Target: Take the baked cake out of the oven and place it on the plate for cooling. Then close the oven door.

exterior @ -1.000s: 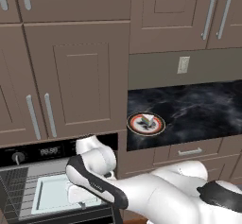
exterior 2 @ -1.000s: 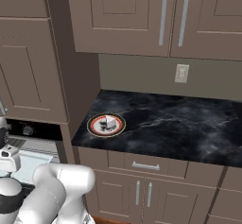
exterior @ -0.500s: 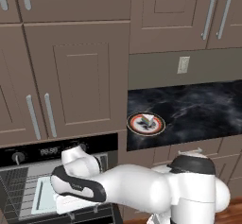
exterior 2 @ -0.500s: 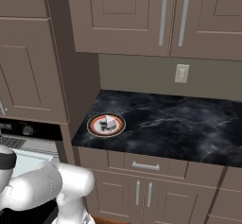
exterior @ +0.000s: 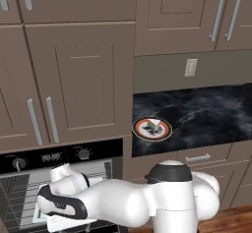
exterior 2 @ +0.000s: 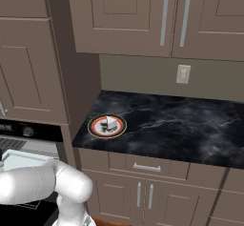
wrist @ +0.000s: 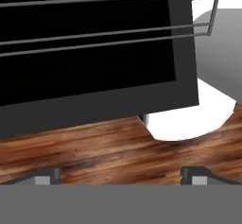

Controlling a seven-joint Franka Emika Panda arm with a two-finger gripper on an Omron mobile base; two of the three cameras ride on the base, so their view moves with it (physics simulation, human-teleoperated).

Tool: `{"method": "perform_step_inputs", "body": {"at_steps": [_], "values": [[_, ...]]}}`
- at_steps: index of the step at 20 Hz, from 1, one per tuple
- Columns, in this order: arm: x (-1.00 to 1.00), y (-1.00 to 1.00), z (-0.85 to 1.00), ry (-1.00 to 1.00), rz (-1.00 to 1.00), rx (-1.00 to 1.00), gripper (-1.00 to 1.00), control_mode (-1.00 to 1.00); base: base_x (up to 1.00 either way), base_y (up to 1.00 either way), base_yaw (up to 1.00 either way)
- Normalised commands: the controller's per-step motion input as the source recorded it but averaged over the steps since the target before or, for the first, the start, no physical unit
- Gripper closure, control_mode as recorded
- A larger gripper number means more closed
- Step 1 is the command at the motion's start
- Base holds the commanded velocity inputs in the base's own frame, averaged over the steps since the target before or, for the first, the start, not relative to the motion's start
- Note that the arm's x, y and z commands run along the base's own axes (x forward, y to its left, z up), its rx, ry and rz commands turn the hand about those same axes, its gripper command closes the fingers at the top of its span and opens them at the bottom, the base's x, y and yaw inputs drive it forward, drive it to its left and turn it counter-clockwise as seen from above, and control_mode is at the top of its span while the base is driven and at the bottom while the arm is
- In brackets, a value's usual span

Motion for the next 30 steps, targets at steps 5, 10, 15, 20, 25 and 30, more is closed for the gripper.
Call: {"method": "perform_step_inputs", "body": {"at_steps": [5,10,15,20,25,30], "values": [[-0.01,0.22,-0.35,-0.12,-0.14,-0.11,-1.0,-1.0,0.0,0.0,0.0],[-0.11,0.14,-0.32,-0.21,-0.05,-0.05,-1.0,-1.0,0.0,0.0,0.0],[-0.09,0.12,-0.21,-0.09,0.02,0.0,-1.0,-1.0,0.0,0.0,0.0],[-0.02,0.08,-0.3,0.0,0.1,0.0,-1.0,-1.0,0.0,0.0,0.0],[0.0,0.1,-0.36,-0.02,0.16,0.02,-1.0,-1.0,0.0,0.0,0.0],[0.04,0.16,-0.31,-0.03,0.16,0.0,-1.0,-1.0,0.0,0.0,0.0]]}}
